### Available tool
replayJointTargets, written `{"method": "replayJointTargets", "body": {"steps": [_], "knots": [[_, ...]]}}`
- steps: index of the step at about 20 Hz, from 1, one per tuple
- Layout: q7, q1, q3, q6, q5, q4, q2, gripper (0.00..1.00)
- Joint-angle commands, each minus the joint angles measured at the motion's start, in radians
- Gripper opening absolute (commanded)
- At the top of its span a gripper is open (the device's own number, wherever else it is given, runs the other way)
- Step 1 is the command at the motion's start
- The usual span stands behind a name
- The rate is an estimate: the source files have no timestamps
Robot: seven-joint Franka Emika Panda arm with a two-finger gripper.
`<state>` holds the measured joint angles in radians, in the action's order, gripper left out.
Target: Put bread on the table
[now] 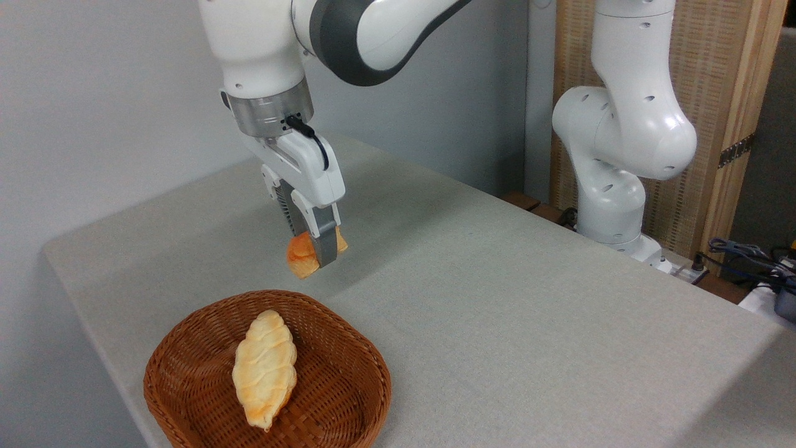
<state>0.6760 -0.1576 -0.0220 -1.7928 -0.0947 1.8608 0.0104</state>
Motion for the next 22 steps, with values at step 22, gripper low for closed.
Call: {"method": "replayJointTargets", "body": {"steps": [22], "knots": [[-0.023, -0.022, -0.032, -0.028, 0.079, -0.047, -0.018, 1.0]]}}
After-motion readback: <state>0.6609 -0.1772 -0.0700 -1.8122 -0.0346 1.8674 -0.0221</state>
